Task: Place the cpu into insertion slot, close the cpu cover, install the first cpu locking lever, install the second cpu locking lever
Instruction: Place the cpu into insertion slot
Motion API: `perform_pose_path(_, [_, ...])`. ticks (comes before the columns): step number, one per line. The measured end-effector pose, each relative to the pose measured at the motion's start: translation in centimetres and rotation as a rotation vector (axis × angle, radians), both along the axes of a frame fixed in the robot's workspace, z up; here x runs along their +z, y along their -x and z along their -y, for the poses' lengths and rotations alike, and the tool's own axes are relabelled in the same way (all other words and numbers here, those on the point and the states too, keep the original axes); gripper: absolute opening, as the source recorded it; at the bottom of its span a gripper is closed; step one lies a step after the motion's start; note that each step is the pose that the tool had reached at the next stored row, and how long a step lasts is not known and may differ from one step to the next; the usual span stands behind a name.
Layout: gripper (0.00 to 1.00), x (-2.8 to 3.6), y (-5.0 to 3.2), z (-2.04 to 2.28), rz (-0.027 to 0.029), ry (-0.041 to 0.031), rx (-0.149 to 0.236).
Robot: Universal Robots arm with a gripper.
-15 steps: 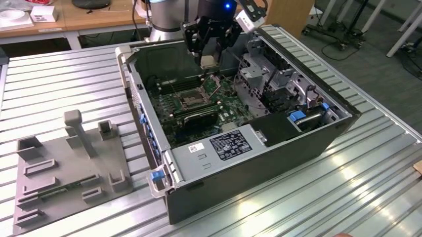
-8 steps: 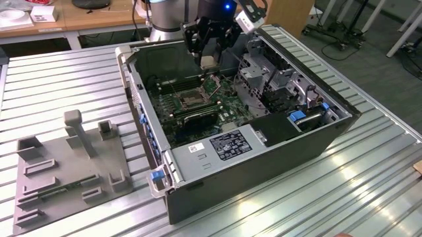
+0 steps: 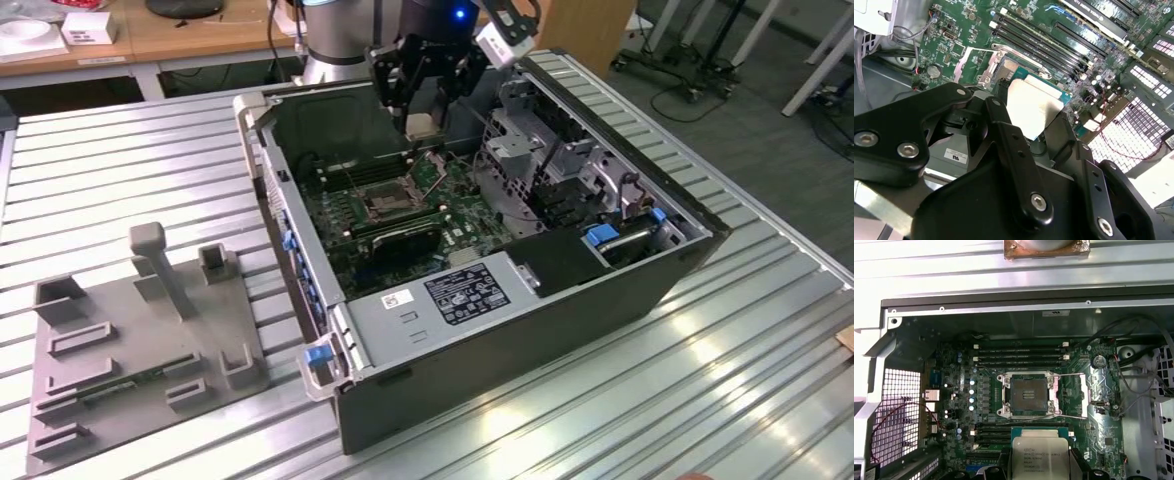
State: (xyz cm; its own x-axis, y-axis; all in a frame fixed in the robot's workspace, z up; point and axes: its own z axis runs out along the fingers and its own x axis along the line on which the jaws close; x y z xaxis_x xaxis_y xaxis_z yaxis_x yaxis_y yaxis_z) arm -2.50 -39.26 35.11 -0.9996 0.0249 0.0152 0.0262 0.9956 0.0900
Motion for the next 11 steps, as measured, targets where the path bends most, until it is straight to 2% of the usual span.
perform_pose_path(11, [0.54,-0.24,0.04,-0.1,0.0002,0.0,0.0])
